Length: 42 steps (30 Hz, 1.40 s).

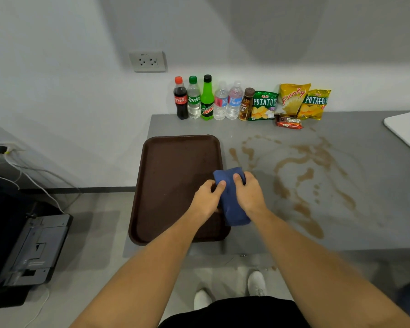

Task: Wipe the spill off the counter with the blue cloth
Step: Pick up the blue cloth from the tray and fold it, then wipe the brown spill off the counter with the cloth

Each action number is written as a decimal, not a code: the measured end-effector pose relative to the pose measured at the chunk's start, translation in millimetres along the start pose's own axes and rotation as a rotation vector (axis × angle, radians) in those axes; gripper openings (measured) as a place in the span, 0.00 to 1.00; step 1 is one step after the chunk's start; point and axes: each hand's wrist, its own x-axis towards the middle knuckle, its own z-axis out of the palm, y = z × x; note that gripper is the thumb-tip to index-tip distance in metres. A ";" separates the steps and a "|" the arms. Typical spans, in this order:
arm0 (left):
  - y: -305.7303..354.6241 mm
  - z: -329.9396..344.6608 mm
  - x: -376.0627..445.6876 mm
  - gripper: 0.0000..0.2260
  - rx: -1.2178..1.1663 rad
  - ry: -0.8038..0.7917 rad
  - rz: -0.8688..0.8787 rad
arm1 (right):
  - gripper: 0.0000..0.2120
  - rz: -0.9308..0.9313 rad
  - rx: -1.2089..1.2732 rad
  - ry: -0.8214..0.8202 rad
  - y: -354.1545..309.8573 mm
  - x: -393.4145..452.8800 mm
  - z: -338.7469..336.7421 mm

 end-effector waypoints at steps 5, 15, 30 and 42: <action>-15.6 -5.1 0.3 0.20 0.157 0.056 0.019 | 0.14 -0.004 0.010 0.019 18.0 -4.2 -17.3; -20.6 1.9 4.6 0.20 0.266 0.208 0.029 | 0.11 0.033 -0.149 -0.151 73.3 -9.7 -30.0; -13.2 21.9 10.1 0.21 0.550 0.250 0.030 | 0.29 -0.493 -0.902 -0.308 99.7 -18.4 -27.7; -22.1 15.7 13.2 0.20 0.535 0.288 0.022 | 0.29 -0.479 -0.768 -0.112 112.5 -18.9 18.2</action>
